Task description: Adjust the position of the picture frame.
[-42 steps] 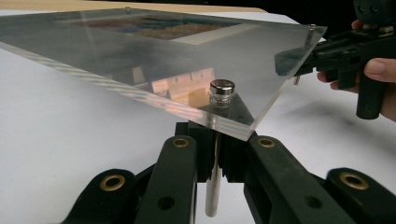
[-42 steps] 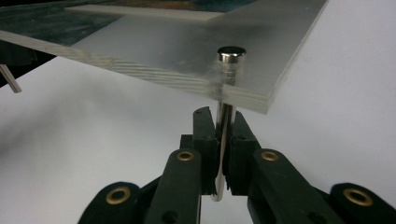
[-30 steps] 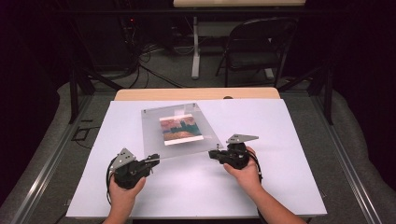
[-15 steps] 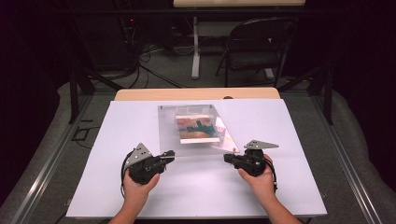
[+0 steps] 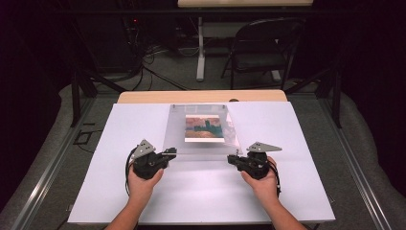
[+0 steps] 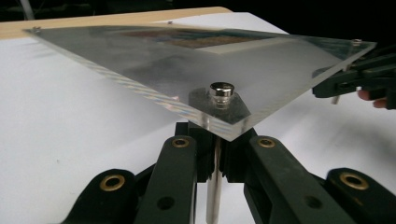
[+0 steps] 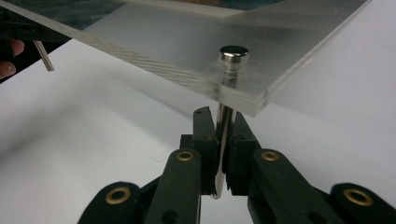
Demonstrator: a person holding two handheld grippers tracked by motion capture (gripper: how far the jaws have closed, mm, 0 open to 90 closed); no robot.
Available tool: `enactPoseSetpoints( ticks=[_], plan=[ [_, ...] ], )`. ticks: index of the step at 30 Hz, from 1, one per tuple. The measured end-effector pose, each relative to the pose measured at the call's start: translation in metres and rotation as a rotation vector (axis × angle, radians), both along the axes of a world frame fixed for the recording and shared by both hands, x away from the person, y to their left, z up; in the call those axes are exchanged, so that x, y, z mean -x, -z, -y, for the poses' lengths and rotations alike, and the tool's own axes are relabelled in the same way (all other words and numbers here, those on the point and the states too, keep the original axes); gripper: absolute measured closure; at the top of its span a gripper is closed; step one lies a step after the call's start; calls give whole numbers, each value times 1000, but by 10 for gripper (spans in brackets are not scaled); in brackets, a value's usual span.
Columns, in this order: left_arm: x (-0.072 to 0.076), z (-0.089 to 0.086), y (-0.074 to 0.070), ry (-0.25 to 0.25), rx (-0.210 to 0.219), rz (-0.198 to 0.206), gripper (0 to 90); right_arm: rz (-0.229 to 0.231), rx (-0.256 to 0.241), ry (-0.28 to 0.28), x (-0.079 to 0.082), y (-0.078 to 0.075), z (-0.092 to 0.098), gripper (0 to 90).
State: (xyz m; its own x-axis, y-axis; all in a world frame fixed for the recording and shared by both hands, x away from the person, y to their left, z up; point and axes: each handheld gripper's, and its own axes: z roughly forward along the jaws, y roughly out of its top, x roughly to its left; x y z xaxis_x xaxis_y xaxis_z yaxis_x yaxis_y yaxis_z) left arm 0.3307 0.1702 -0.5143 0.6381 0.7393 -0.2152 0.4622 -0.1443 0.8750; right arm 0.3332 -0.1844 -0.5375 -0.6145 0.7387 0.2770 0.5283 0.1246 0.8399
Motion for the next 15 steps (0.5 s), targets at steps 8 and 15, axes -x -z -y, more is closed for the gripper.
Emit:
enactPoseSetpoints(
  ticks=[8,15],
  plan=[
    [-11,2,11,-15,2,-43,847,25,35,3,-6,1,1,854],
    [-15,1,17,-25,2,-61,846,20,48,3,-9,3,-1,853]
  ],
)
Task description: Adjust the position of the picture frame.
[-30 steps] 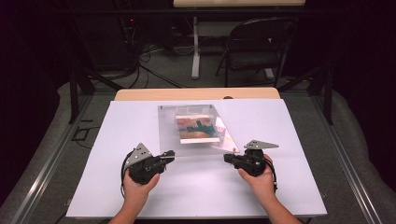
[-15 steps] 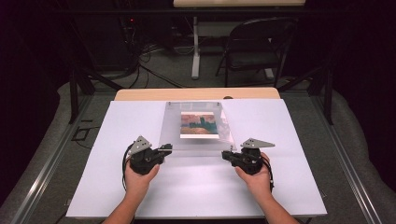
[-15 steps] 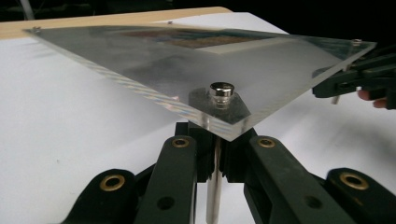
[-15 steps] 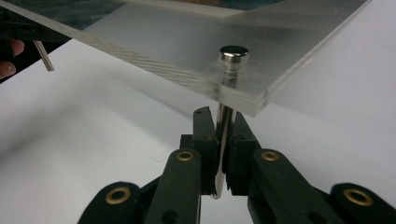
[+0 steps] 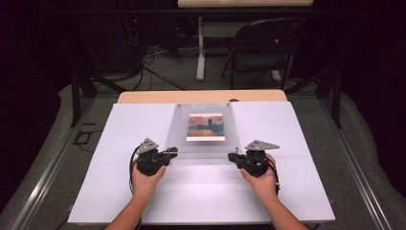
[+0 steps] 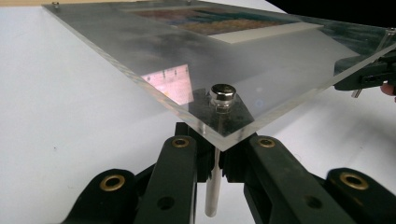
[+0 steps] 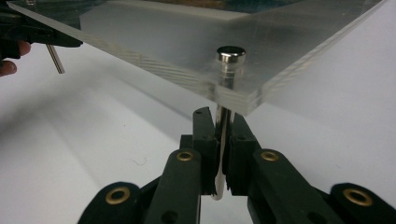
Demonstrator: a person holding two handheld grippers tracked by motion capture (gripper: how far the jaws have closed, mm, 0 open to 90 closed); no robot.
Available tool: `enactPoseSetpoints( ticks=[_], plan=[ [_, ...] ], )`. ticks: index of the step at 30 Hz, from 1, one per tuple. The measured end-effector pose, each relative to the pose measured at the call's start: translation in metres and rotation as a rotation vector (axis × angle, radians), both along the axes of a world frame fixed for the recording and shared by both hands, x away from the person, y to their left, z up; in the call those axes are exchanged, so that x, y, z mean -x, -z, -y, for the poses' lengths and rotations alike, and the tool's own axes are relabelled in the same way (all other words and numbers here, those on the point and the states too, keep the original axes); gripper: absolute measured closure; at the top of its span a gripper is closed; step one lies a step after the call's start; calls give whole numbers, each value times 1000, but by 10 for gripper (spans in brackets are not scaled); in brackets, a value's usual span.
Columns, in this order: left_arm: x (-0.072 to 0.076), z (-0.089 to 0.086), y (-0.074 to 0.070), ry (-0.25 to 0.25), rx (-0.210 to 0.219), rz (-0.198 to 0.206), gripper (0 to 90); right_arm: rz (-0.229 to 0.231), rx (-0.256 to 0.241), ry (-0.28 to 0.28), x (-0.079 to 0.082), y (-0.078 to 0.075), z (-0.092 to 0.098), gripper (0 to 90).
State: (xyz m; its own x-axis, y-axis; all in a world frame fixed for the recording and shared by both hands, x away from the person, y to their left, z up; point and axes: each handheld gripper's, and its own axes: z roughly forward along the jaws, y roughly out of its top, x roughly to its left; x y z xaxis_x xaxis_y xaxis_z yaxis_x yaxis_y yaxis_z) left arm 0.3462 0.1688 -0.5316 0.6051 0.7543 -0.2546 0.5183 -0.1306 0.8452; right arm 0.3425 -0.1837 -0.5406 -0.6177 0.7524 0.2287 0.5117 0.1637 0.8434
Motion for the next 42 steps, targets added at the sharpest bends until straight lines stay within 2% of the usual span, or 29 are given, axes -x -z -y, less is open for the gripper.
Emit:
enactPoseSetpoints(
  ticks=[10,17,27,37,42],
  plan=[
    [-7,6,5,5,-18,-11,846,-12,-9,28,-10,6,3,852],
    [-6,7,11,18,-36,-25,845,-23,17,23,-10,11,3,852],
    [-6,9,20,34,-80,-60,842,-43,95,14,-9,19,1,850],
    [-6,11,28,36,-117,-82,839,-85,96,1,-10,28,2,827],
    [-5,10,30,28,-90,-90,830,-79,90,-3,-9,28,2,774]
  ],
)
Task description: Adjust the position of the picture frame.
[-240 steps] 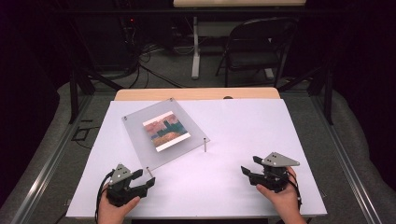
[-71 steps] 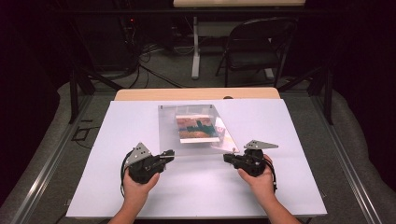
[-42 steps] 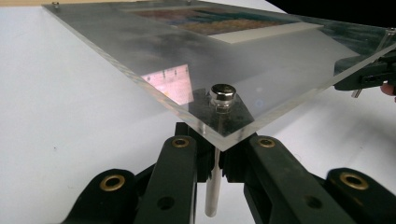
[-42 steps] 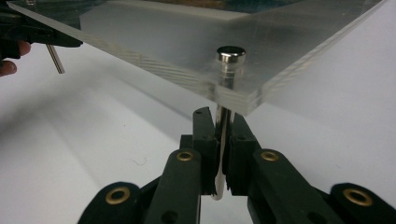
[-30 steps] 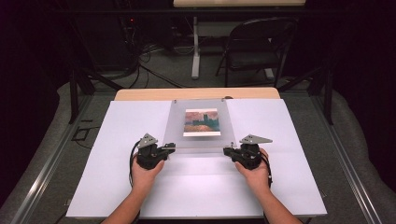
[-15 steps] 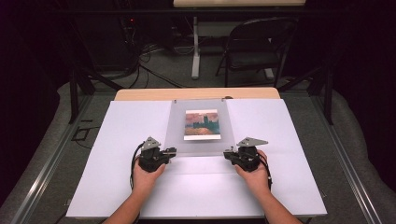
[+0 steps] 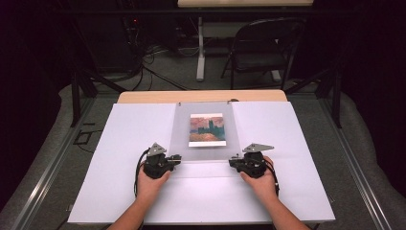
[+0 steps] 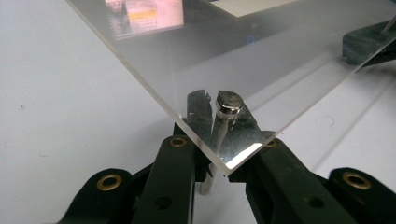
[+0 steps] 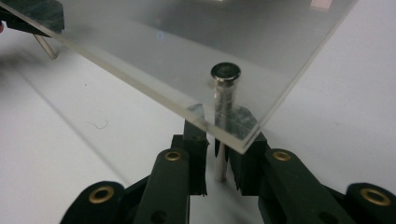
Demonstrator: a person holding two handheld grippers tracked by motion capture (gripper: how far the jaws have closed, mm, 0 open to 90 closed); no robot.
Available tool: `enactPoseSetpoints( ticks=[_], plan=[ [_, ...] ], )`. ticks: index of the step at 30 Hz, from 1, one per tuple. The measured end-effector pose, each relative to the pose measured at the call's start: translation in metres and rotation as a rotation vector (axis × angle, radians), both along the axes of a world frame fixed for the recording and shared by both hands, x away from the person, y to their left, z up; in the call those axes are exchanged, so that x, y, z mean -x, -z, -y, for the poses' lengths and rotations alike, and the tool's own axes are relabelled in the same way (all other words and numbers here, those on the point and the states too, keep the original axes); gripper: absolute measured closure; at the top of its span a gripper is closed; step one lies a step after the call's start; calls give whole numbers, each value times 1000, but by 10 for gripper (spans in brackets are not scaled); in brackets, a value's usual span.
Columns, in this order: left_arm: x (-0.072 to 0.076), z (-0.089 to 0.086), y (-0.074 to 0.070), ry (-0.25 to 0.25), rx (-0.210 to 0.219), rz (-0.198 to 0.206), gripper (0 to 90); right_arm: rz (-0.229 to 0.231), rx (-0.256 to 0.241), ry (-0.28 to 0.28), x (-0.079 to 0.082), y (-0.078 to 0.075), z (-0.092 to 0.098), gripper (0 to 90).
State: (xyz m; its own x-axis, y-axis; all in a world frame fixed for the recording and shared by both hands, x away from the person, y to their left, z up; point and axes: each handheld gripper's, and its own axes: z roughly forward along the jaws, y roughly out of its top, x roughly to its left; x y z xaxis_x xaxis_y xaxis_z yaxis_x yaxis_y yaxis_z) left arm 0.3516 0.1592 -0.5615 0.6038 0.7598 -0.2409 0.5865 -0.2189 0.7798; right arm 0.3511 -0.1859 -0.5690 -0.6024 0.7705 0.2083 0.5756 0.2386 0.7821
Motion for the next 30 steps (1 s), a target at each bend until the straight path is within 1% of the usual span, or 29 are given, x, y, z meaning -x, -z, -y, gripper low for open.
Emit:
enactPoseSetpoints(
  ticks=[1,5,8,9,11,12,14,15,16,17,19,24,27,30],
  plan=[
    [0,0,0,-2,8,-1,825,-8,5,2,1,0,0,767],
    [1,-2,1,-14,11,-4,774,6,10,0,2,1,-2,706],
    [2,-2,1,-10,0,-14,694,18,19,6,2,0,-2,637],
    [2,-2,1,-12,-4,-11,670,20,14,8,3,0,-3,616],
    [4,-1,0,-8,-15,-2,597,26,10,8,5,-2,-3,549],
    [5,0,0,-10,-18,4,554,30,18,9,6,-2,-4,513],
    [8,1,-2,-6,-20,18,485,51,31,9,8,-4,-5,475],
    [9,1,-2,-6,-23,23,451,64,30,7,9,-4,-5,457],
    [9,2,-2,-3,-23,26,425,68,35,3,9,-5,-5,439],
    [10,2,-2,0,-31,36,403,69,36,4,10,-6,-6,424],
    [12,1,-3,-2,-60,47,385,72,45,1,11,-6,-6,413],
    [17,-3,-4,6,-42,34,380,72,52,3,14,-9,-4,420],
    [22,-6,-6,18,-45,29,381,75,68,3,17,-13,0,440],
    [28,-10,-9,30,-44,42,383,78,90,9,22,-17,4,451]
  ],
)
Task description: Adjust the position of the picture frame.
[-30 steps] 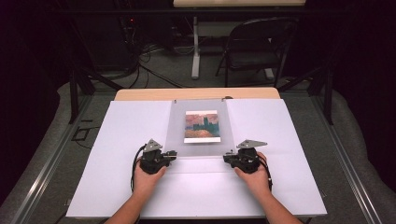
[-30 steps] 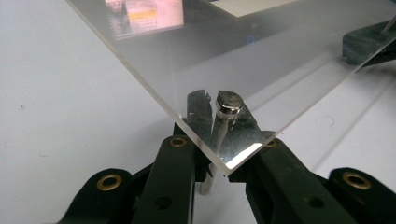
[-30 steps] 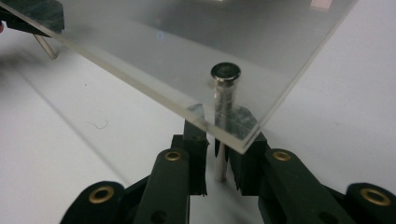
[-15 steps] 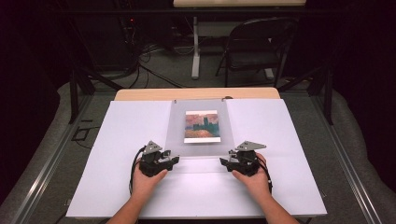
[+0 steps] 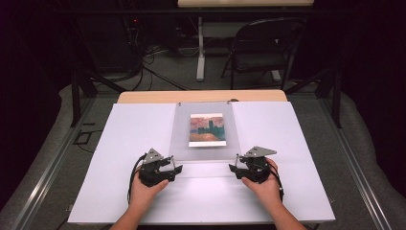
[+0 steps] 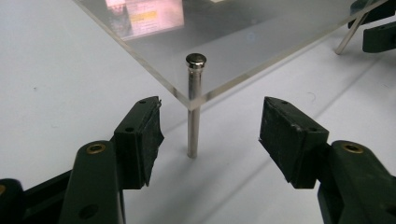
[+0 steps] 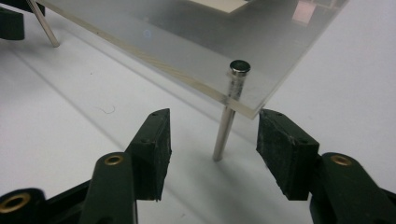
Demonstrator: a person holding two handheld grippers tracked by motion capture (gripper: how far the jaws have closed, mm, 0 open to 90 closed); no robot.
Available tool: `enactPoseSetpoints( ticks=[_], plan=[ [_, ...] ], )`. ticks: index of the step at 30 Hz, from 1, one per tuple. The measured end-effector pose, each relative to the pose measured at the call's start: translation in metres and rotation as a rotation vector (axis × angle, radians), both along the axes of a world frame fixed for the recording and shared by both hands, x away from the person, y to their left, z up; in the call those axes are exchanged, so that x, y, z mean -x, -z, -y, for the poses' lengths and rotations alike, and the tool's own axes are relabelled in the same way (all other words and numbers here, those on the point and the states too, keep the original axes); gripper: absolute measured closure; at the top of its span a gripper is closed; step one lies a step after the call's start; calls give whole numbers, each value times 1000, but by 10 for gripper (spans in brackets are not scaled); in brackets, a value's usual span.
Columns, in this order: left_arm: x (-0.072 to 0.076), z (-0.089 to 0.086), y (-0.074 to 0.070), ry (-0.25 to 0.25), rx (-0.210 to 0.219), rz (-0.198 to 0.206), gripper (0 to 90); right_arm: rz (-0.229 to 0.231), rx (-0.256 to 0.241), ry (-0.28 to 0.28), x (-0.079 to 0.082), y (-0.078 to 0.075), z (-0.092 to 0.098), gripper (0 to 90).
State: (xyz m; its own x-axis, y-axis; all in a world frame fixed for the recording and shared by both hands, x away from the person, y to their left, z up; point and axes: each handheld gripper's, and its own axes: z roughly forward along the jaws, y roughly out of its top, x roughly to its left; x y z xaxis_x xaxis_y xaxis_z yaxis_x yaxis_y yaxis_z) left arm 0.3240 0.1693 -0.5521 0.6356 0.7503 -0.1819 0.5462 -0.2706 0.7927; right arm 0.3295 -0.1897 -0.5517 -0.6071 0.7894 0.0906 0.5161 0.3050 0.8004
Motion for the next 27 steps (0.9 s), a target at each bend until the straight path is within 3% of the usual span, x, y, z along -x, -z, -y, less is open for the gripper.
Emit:
enactPoseSetpoints(
  ticks=[8,11,14,17,21,27],
  plan=[
    [14,-17,-6,-14,9,14,381,53,14,-9,19,-11,6,439],
    [19,-22,-9,-25,12,35,378,80,21,-9,27,-15,9,432],
    [24,-25,-11,-15,8,57,379,90,18,-6,33,-16,14,419],
    [27,-29,-12,-18,7,51,377,97,8,3,38,-18,21,407],
    [29,-33,-16,-20,49,73,386,99,-12,13,41,-20,30,413],
    [30,-36,-20,-21,63,90,384,96,-26,22,39,-21,38,441]
  ],
)
